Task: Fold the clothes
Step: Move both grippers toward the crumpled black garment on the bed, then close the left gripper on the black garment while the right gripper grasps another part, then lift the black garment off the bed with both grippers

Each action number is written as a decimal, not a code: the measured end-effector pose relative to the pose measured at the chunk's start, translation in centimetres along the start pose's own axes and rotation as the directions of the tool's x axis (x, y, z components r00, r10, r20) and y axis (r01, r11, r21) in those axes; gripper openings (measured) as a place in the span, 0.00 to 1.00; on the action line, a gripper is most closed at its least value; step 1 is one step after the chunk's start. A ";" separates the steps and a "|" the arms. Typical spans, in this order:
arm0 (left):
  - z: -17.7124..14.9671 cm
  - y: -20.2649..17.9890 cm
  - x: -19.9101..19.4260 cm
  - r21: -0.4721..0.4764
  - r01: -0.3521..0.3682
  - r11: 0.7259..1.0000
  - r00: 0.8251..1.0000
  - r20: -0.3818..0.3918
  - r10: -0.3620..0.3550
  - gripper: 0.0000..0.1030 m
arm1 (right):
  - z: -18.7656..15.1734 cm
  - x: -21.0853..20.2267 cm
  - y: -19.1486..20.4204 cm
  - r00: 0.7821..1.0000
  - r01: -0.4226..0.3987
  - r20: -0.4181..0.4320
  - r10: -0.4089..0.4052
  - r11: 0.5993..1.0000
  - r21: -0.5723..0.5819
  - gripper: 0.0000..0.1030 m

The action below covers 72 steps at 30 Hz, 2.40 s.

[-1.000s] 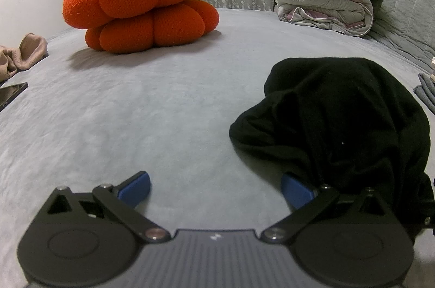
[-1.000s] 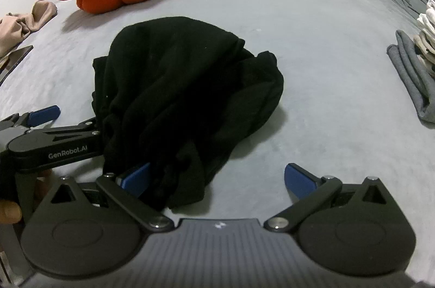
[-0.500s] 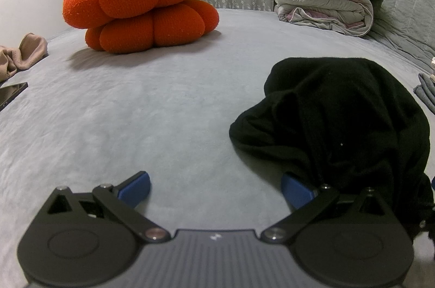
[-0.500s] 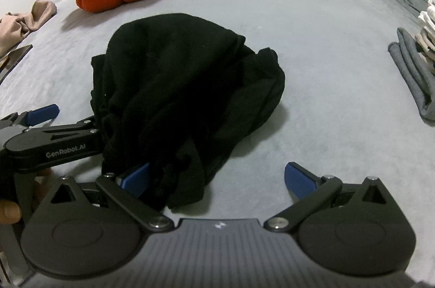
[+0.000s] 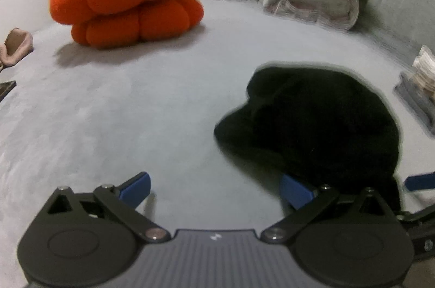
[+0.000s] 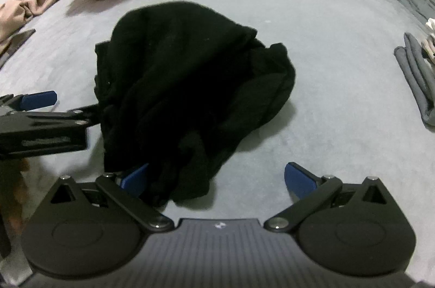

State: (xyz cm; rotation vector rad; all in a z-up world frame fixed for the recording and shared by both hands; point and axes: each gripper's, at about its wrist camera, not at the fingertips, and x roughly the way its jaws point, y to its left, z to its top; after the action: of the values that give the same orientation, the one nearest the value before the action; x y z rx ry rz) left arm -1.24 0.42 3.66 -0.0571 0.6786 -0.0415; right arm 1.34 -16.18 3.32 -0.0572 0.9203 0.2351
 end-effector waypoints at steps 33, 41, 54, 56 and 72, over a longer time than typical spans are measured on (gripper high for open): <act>2.4 3.0 -7.1 0.000 0.214 0.977 0.956 0.203 -0.210 0.00 | 1.5 -1.9 -4.9 0.993 -0.096 0.094 0.076 0.968 0.232 0.73; 1.1 1.7 -5.2 0.058 0.195 0.979 0.977 0.080 -0.199 0.50 | 1.4 -2.4 -4.1 0.980 -0.161 0.147 0.132 0.964 0.212 0.64; -0.9 -3.6 -5.6 0.354 0.246 0.902 0.950 0.095 -0.297 0.86 | 1.6 -5.0 -1.7 0.892 -0.376 0.309 0.331 0.921 0.100 0.03; -1.3 -4.9 -5.8 0.403 0.250 0.880 0.940 0.117 -0.320 0.91 | 1.6 -5.3 -2.5 0.872 -0.420 0.333 0.359 0.897 0.135 0.03; 2.9 0.7 -6.5 0.166 0.234 0.958 0.946 0.189 -0.264 0.06 | 2.3 -7.9 -6.1 0.897 -0.263 0.402 0.182 0.953 0.154 0.03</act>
State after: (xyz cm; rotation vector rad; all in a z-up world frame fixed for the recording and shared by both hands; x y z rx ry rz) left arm -4.42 1.62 9.93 -0.0106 0.4524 -0.3239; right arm -0.05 -23.16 10.68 0.2811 0.5523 0.3506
